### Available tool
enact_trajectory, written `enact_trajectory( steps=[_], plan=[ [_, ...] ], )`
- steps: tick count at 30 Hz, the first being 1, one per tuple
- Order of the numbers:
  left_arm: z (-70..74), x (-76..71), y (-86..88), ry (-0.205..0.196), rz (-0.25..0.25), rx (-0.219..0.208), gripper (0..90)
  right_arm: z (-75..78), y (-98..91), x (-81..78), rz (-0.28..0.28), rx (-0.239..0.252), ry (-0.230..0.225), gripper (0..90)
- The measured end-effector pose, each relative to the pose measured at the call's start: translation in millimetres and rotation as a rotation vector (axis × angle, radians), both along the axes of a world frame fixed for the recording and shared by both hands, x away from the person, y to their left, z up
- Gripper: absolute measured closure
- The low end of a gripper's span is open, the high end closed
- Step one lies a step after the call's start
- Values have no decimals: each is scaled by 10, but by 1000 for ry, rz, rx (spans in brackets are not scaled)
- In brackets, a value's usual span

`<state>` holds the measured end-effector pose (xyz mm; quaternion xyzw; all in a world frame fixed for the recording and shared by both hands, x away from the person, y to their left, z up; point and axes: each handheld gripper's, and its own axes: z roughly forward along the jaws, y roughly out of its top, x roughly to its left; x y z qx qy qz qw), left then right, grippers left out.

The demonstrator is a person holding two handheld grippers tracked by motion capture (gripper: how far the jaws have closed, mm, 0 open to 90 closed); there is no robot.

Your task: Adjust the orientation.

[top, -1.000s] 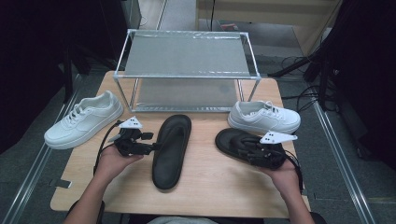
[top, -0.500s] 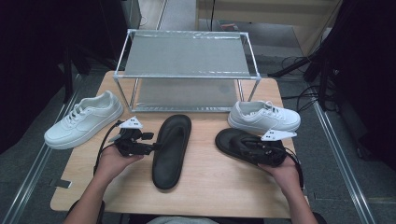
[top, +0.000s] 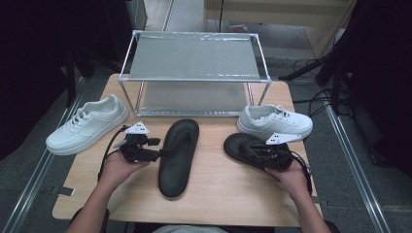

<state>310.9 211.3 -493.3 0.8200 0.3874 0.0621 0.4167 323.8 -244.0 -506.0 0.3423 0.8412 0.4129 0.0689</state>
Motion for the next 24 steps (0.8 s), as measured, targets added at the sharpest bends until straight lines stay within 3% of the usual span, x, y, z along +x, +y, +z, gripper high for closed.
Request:
enact_trajectory(
  steps=[5, 12, 17, 24],
  plan=[
    [1, 5, 13, 0, 6, 0, 373, 77, 37, -25, -12, 16, -17, 764],
    [11, -3, 11, -8, 1, -2, 373, 195, 160, -53, -51, 44, -2, 769],
    [17, -11, 10, -23, 0, -4, 373, 230, 319, -61, -64, 23, 30, 770],
    [21, -13, 9, -30, -1, -6, 373, 264, 547, -43, -88, -5, 11, 770]
  ],
)
